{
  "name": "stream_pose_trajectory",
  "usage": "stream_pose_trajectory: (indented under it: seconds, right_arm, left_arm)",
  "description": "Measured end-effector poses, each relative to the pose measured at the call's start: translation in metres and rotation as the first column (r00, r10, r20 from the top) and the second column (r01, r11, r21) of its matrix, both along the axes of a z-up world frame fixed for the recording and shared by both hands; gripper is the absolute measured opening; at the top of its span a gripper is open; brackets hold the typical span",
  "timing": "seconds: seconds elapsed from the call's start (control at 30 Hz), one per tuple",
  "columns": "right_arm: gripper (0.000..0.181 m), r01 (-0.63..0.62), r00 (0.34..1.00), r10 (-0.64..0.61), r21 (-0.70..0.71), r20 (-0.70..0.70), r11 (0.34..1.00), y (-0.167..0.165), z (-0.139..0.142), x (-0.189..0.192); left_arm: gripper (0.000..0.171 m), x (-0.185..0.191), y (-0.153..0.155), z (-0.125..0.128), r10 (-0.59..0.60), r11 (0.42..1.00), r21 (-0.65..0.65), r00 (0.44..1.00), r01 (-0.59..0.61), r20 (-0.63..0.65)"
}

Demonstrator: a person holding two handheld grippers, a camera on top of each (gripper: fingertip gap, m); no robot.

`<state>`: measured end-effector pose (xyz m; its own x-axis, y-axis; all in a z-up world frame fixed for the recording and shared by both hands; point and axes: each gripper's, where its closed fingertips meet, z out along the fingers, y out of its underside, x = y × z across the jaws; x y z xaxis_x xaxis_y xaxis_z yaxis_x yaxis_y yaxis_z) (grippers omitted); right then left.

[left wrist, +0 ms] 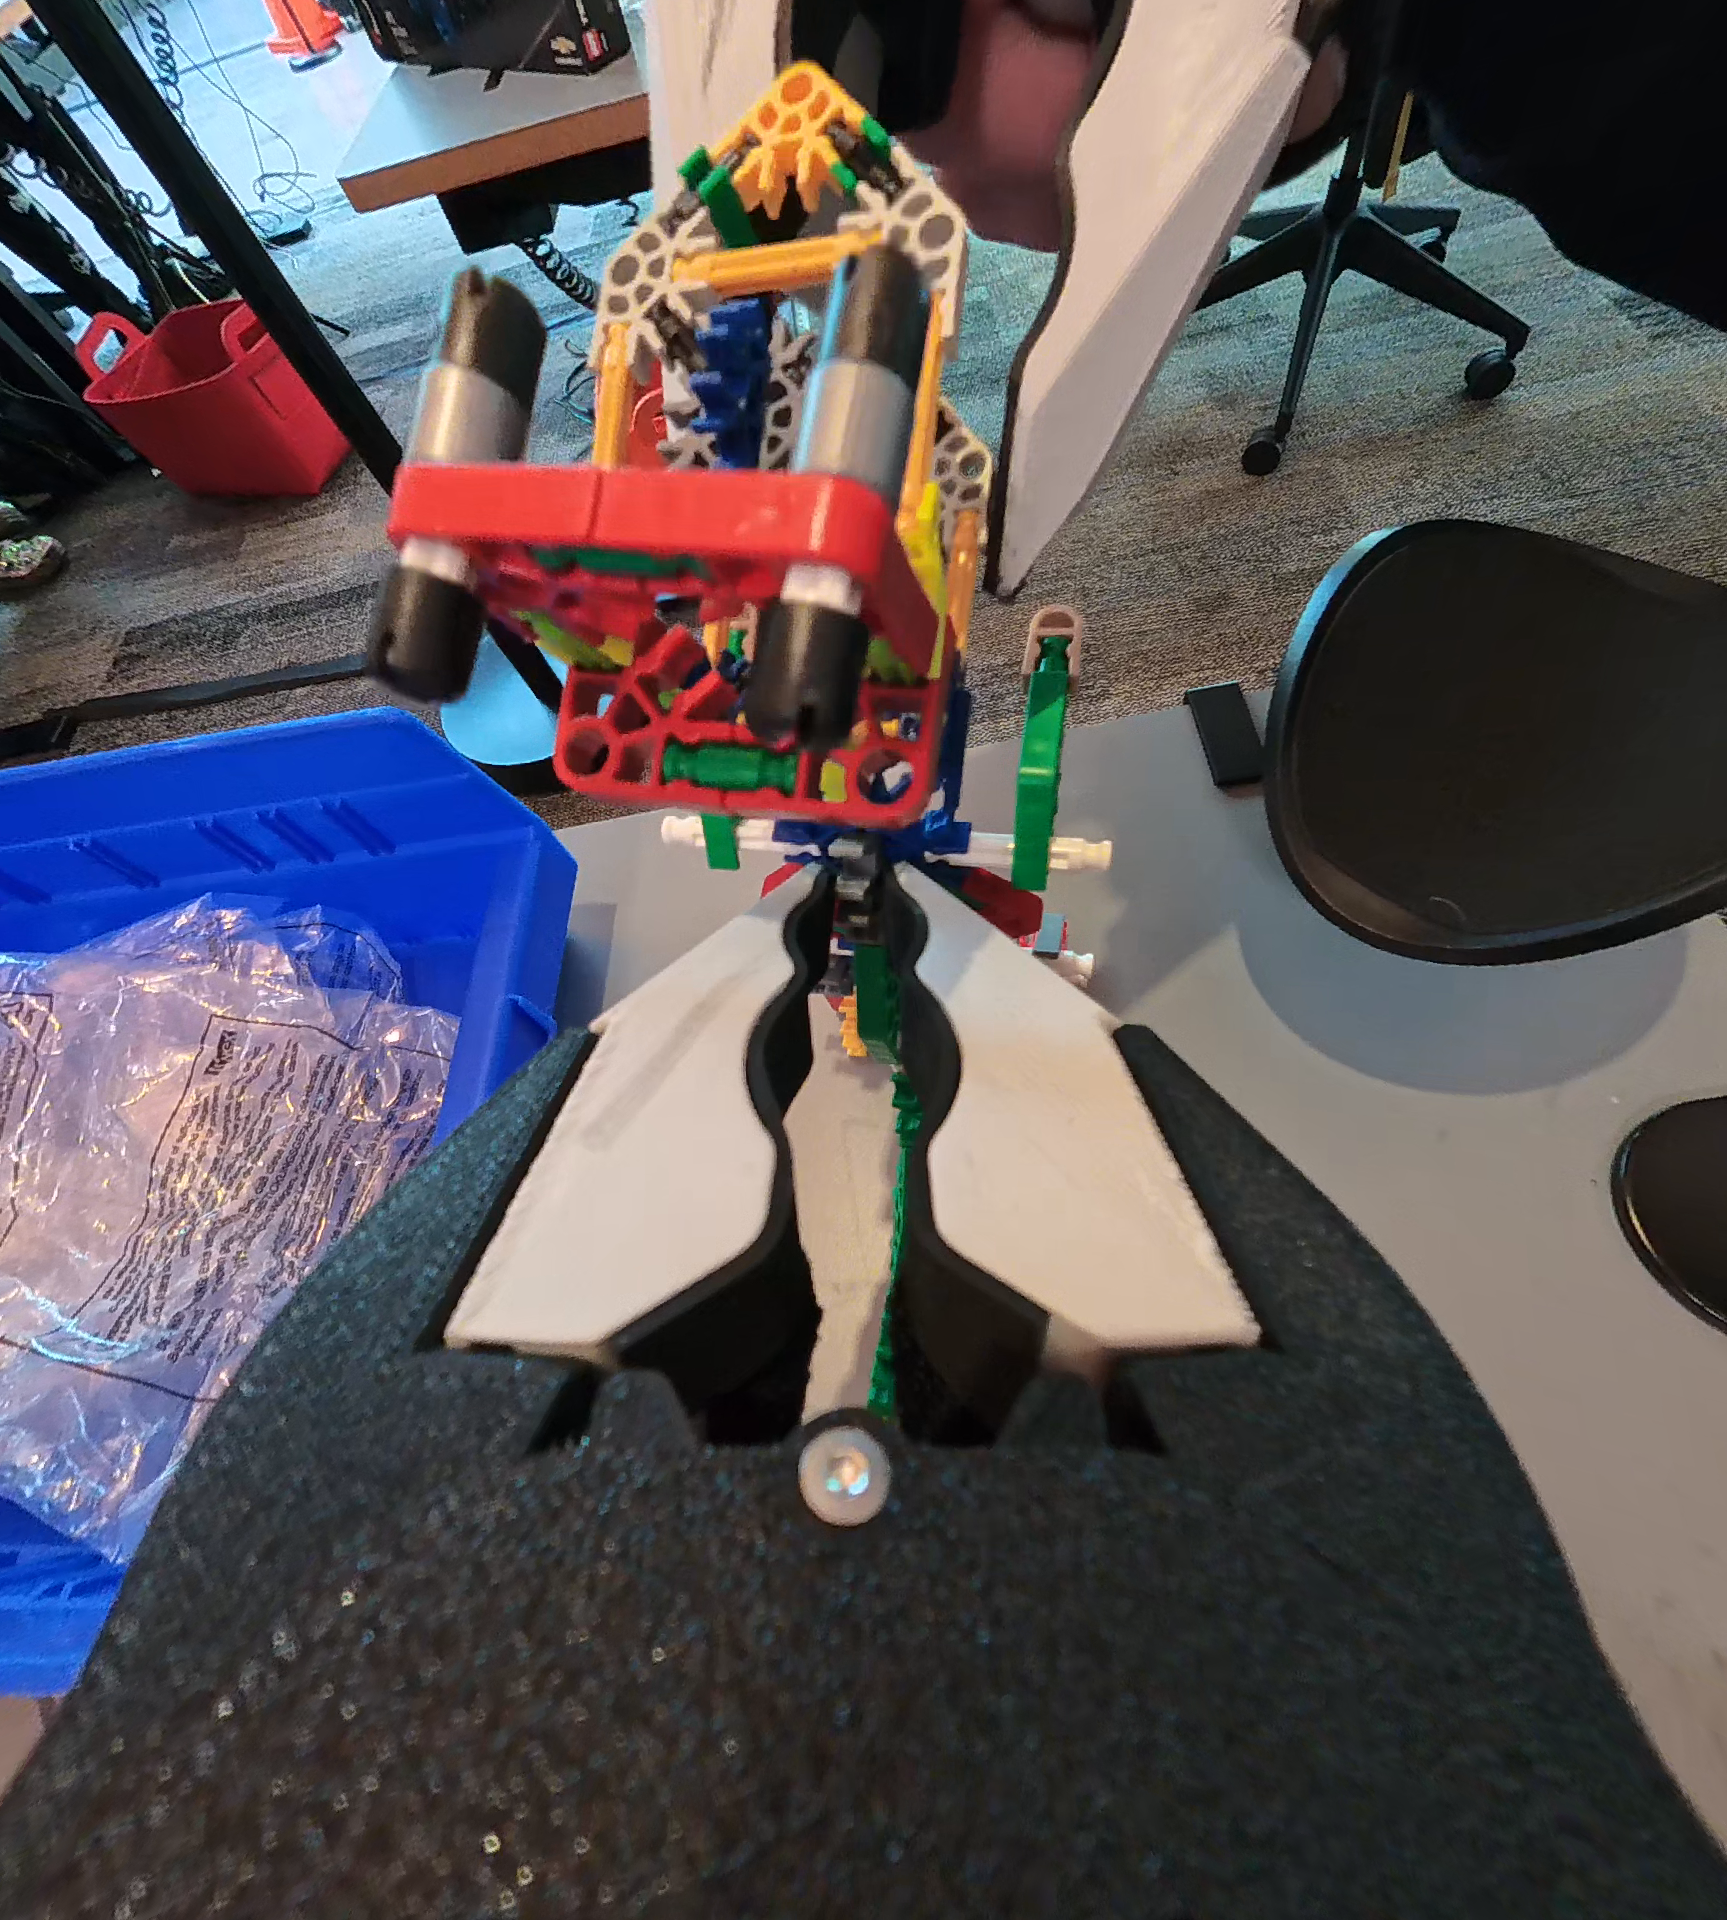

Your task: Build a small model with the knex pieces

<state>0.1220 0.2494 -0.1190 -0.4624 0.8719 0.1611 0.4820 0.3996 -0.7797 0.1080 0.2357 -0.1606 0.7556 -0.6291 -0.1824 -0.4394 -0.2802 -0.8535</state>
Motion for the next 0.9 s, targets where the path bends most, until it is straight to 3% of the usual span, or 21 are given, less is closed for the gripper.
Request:
stream_pose_trajectory:
  seconds: [0.9]
  right_arm:
    - [0.048, 0.01, 1.0, -0.01, -0.005, -0.003, 1.0, 0.0019, -0.0016, 0.0022]
  left_arm:
    - [0.009, -0.0036, 0.0027, -0.0037, 0.017, 1.0, -0.008, 1.0, -0.017, 0.0]
